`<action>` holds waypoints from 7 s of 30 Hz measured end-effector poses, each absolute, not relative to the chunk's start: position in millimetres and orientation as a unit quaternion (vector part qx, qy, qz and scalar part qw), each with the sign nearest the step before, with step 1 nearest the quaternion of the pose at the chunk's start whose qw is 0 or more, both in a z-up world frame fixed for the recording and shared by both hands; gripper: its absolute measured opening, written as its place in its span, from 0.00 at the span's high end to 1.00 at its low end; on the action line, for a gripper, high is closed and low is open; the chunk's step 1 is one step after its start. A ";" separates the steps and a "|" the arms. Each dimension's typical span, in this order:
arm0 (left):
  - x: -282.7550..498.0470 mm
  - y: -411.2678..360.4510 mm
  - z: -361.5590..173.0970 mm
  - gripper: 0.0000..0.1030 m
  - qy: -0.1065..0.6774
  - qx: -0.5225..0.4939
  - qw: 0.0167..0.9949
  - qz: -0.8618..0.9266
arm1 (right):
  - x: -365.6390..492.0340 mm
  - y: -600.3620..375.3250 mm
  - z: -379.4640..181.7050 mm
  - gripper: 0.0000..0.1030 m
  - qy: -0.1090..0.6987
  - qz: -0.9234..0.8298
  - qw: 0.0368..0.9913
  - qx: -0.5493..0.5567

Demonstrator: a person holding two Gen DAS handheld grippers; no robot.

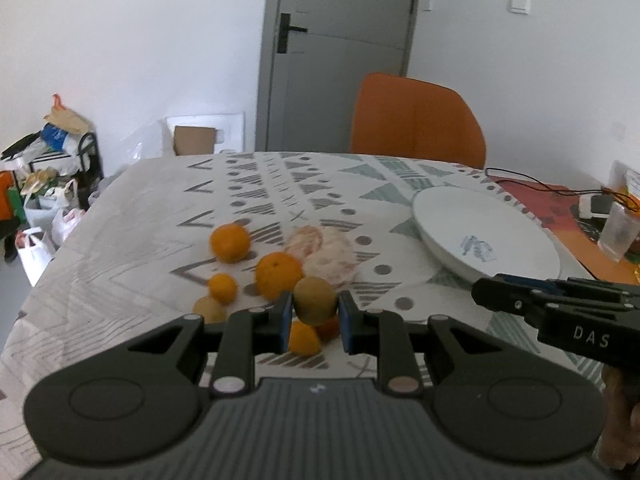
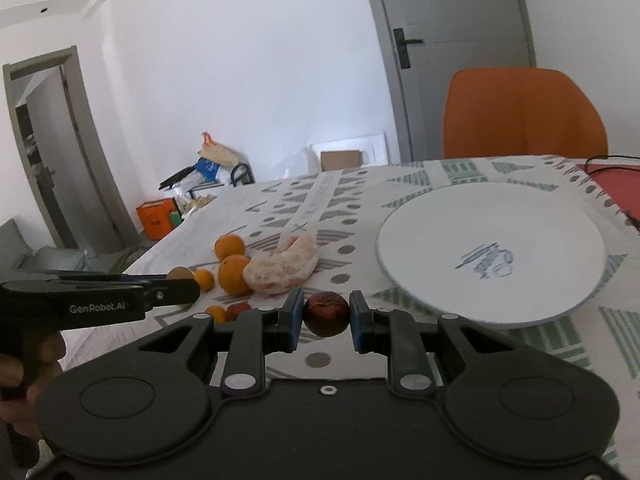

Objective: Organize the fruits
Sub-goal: 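Carry both fruits over the white plate and open the right tool to drop the plum, then open the left tool to drop the yellow fruit onto the plate, then move both open tools back to the fruit row, then grasp another yellow fruit with the left tool while the right tool grasps a red plum, then carry both fruits to the white plate and open both tools to release them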

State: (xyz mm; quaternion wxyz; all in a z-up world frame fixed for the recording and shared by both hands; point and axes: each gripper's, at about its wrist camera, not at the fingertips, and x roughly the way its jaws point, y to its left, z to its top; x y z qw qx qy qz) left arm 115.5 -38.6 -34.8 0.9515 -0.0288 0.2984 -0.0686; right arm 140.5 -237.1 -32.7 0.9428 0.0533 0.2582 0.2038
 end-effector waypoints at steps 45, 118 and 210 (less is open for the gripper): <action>187.4 -198.4 -18.4 0.78 0.272 0.074 0.937 -0.205 | 147.5 -371.3 -33.8 0.62 0.215 0.060 0.966 0.127; 137.7 32.1 -49.8 0.25 0.301 -0.099 0.948 0.024 | 160.7 -212.1 -32.4 0.15 0.244 0.191 0.950 0.042; 137.6 -33.3 -34.2 0.77 0.296 -0.053 0.951 -0.069 | 162.5 -259.7 -44.3 0.80 0.270 0.138 0.950 0.074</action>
